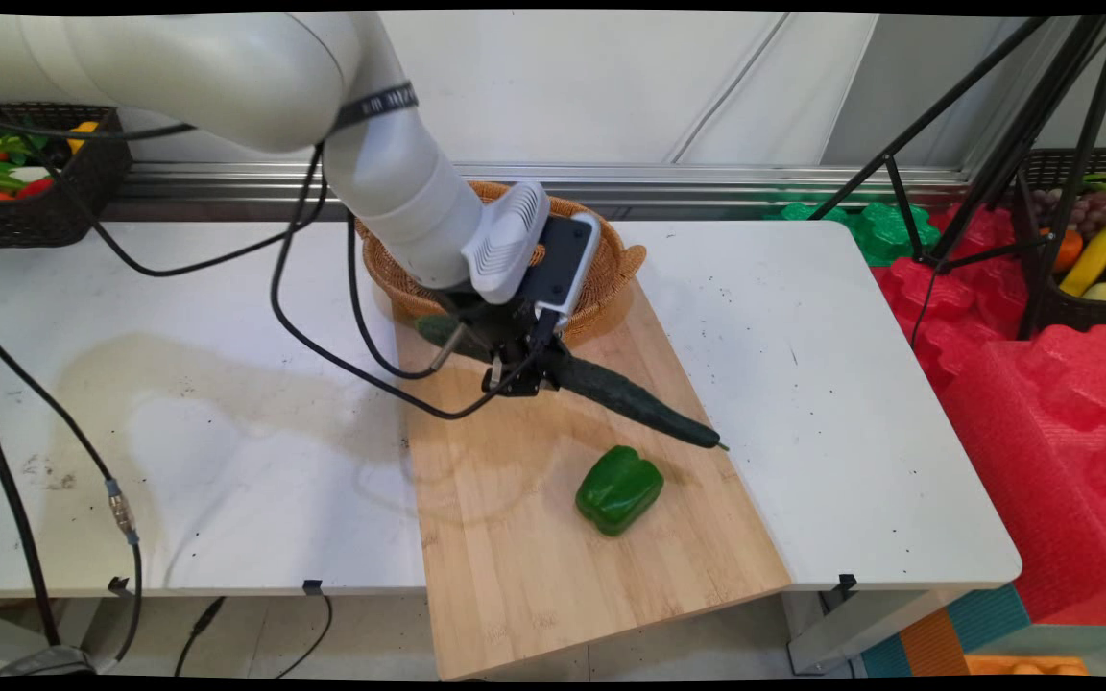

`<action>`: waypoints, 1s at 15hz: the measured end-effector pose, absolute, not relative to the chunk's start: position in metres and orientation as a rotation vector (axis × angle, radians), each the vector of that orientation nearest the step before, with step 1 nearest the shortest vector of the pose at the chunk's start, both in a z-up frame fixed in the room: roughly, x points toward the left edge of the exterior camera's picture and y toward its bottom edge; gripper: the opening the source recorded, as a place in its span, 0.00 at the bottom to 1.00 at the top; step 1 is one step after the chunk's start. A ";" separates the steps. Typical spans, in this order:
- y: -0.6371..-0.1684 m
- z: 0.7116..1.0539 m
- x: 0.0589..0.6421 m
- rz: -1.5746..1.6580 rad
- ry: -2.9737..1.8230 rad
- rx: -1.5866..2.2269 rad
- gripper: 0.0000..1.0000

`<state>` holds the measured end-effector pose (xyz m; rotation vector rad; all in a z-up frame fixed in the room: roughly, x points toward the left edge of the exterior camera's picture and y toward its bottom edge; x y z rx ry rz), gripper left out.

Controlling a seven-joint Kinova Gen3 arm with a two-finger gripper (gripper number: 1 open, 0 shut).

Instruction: Place the picked object on the cutting board

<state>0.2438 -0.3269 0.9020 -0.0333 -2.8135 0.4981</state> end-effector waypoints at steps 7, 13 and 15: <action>-0.345 0.862 0.241 0.457 -2.827 0.082 0.00; -0.351 0.841 0.242 0.422 -2.848 0.120 0.00; -0.351 0.837 0.243 0.413 -2.852 0.128 1.00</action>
